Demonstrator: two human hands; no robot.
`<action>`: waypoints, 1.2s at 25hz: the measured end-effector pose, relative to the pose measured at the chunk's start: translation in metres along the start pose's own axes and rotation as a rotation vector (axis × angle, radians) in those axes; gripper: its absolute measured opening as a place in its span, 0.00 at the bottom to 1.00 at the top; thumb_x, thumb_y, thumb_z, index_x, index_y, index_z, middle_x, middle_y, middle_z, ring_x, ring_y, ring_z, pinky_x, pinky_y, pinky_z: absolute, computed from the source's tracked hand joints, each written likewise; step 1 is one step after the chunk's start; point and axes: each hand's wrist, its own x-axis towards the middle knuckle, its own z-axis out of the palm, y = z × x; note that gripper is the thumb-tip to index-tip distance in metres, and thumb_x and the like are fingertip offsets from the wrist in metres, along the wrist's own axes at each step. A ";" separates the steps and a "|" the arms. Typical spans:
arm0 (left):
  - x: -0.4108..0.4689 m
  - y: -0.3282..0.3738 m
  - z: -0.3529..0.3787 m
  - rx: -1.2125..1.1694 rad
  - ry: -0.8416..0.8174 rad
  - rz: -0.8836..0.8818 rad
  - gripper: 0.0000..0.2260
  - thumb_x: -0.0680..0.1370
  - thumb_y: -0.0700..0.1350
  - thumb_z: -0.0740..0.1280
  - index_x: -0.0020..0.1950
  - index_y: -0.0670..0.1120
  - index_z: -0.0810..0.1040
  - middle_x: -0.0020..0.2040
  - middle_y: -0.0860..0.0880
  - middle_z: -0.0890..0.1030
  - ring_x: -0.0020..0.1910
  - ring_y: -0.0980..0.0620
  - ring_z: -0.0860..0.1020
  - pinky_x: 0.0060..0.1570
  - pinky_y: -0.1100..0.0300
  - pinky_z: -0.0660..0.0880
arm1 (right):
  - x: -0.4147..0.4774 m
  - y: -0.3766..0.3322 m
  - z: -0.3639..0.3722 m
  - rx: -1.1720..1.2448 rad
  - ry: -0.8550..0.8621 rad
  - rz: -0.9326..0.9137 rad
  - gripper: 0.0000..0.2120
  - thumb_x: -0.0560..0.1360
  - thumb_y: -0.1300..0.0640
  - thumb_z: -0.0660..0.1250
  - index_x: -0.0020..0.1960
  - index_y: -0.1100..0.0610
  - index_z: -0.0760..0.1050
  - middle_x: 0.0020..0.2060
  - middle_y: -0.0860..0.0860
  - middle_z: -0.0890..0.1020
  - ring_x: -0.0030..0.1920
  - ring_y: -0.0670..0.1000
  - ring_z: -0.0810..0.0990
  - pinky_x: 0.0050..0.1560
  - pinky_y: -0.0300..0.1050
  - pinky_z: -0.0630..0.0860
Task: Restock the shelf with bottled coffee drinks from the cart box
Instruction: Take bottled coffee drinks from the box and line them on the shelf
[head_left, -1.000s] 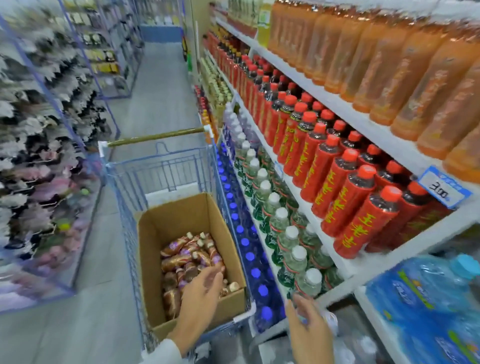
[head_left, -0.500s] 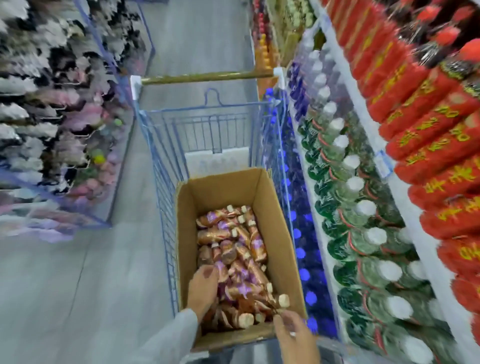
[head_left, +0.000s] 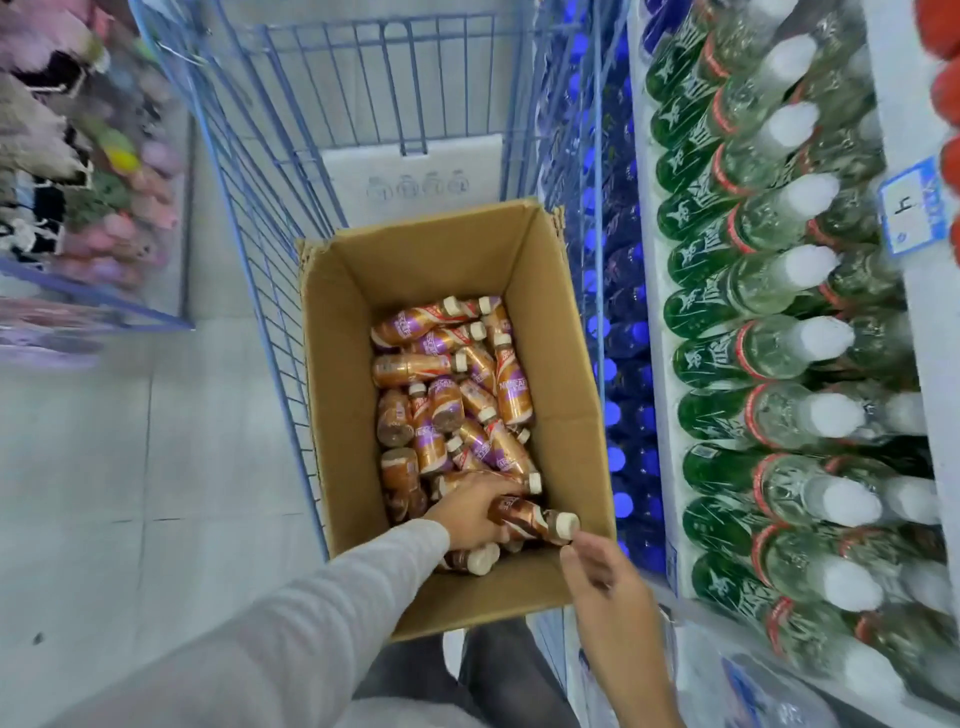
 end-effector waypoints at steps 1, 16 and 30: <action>0.006 0.007 0.005 0.093 -0.075 0.027 0.36 0.70 0.47 0.76 0.75 0.59 0.67 0.73 0.51 0.71 0.71 0.49 0.67 0.74 0.50 0.63 | 0.001 0.001 -0.002 0.000 -0.002 0.015 0.05 0.78 0.54 0.70 0.52 0.44 0.80 0.45 0.41 0.84 0.46 0.35 0.80 0.44 0.29 0.73; -0.149 0.021 -0.097 -0.892 0.552 -0.057 0.24 0.71 0.55 0.76 0.65 0.62 0.72 0.53 0.60 0.82 0.51 0.59 0.82 0.48 0.62 0.80 | 0.042 -0.023 0.041 -0.256 -0.287 -0.075 0.09 0.80 0.49 0.67 0.60 0.48 0.78 0.52 0.43 0.82 0.52 0.43 0.80 0.48 0.35 0.76; -0.208 -0.021 -0.051 -1.254 0.913 -0.122 0.25 0.66 0.54 0.75 0.62 0.58 0.77 0.52 0.46 0.84 0.48 0.42 0.84 0.43 0.49 0.82 | 0.157 -0.008 0.252 -0.513 -0.427 -0.113 0.35 0.62 0.38 0.75 0.63 0.55 0.76 0.60 0.54 0.76 0.58 0.58 0.78 0.62 0.51 0.76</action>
